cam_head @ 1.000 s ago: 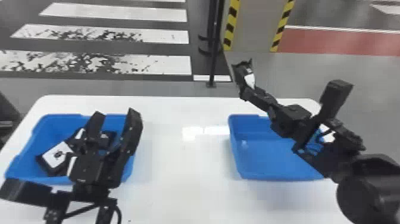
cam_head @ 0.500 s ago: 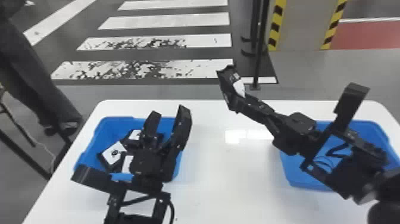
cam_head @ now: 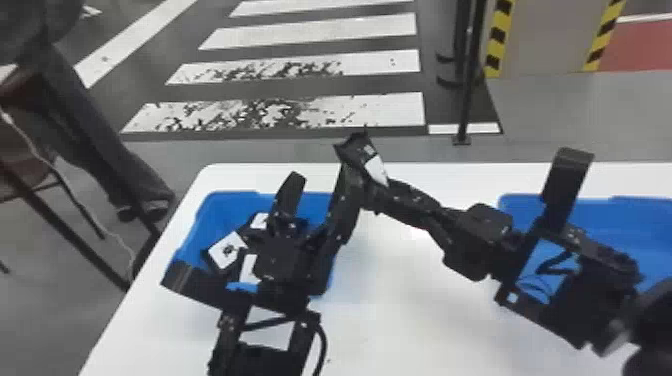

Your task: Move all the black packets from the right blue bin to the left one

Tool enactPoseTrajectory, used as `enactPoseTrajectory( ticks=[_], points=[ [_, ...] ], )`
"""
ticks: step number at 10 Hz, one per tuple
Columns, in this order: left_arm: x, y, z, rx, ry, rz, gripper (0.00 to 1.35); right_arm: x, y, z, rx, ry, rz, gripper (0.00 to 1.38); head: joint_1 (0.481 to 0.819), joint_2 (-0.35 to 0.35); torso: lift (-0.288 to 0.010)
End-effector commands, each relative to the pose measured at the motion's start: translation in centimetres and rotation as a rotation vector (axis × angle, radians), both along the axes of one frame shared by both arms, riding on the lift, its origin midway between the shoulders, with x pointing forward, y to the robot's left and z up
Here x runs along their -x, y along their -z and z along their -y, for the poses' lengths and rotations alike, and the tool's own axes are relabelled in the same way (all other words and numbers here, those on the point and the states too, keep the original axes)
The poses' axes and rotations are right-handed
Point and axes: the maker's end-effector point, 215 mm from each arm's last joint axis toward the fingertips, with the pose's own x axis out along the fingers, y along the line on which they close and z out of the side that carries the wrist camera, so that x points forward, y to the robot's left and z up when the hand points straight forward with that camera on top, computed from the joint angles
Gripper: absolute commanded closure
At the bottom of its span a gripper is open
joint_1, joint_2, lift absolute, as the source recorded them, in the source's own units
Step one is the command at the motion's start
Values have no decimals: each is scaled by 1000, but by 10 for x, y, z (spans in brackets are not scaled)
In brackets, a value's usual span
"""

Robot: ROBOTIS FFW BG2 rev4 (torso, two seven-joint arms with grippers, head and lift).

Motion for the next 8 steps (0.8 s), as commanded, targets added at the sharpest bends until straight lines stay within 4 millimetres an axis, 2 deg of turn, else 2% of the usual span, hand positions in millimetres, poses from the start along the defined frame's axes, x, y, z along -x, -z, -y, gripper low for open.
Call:
enactPoseTrajectory(
  ticks=[1, 3, 5, 8],
  points=[
    [0, -3, -3, -33, -18, 15, 151, 13, 5, -15, -2, -44, -21, 1162, 695, 218, -140],
    [1, -10, -4, -48, -27, 32, 157, 18, 5, -21, 3, -62, -20, 1161, 695, 244, -140],
    [-1, -6, 0, -62, -6, 0, 159, 20, 6, -24, -1, -70, -28, 1162, 695, 256, -140],
    [-1, 1, 3, -69, 9, -30, 308, 27, 9, -32, 1, -96, -39, 1162, 695, 256, -140]
  ],
)
